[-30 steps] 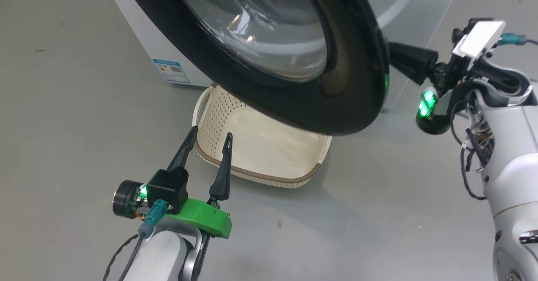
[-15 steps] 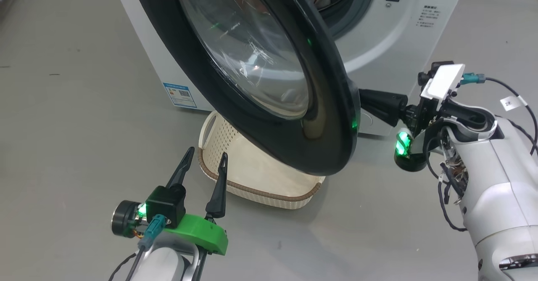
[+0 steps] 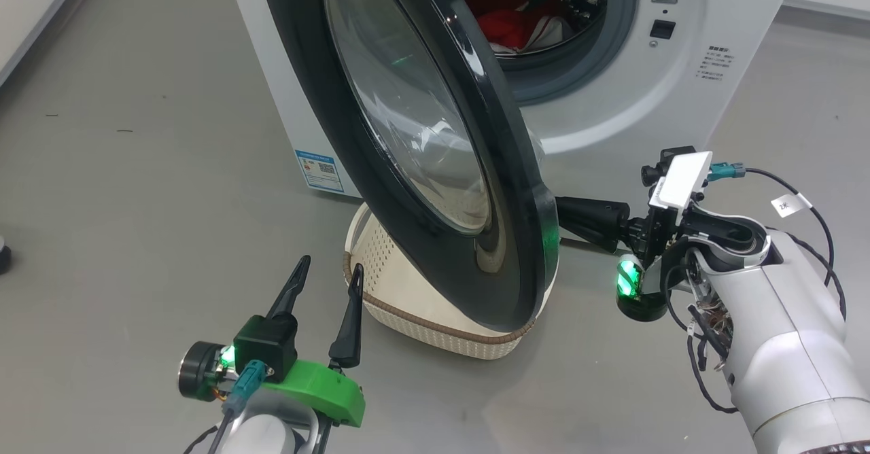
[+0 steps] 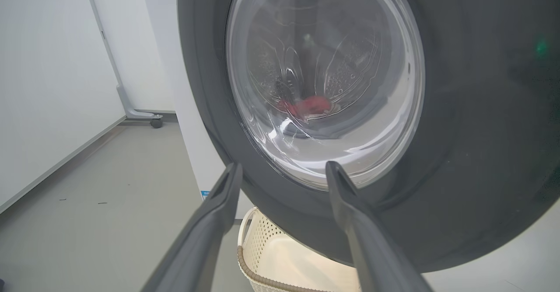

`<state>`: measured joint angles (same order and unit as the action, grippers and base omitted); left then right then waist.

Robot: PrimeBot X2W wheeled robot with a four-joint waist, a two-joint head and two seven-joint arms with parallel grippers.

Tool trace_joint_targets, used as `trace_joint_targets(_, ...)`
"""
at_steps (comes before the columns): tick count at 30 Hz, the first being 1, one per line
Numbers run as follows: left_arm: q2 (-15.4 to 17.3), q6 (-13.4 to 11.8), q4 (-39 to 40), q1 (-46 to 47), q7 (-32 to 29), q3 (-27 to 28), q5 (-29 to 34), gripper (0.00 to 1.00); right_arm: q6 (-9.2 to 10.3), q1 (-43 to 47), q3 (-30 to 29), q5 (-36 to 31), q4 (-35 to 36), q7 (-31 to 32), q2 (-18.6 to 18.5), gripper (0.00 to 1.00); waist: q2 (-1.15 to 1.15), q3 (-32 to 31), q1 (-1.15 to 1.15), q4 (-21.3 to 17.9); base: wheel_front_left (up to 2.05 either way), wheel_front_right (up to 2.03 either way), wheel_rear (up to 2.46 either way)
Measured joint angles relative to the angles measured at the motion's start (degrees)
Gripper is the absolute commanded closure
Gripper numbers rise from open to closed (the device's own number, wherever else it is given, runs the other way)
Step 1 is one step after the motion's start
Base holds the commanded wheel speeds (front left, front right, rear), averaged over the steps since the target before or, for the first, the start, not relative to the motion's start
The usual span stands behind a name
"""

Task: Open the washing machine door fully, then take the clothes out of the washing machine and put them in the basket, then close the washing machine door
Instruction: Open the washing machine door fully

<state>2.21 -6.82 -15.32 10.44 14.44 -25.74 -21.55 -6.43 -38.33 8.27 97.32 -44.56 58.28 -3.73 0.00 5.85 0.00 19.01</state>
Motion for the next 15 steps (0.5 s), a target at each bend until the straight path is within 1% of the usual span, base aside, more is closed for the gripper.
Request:
trace_joint_targets(6, 0.05, 0.0, -0.05, -0.16, 0.0, -0.02, 0.54, 0.0, -0.04, 1.58, 2.08, 1.78, 0.99, 0.25, 0.03, 1.0, 0.0, -0.76, 0.0, 1.51, 0.0, 0.0, 0.0)
trace_joint_targets(15, 0.09, 0.0, -0.49, -1.03, 0.0, -0.01, 0.56, 0.0, -0.04, 4.49, 8.57, 9.92, 4.2, 0.75, 0.01, 1.0, 0.0, -1.64, 0.0, 3.87, 0.0, 0.0, 0.0)
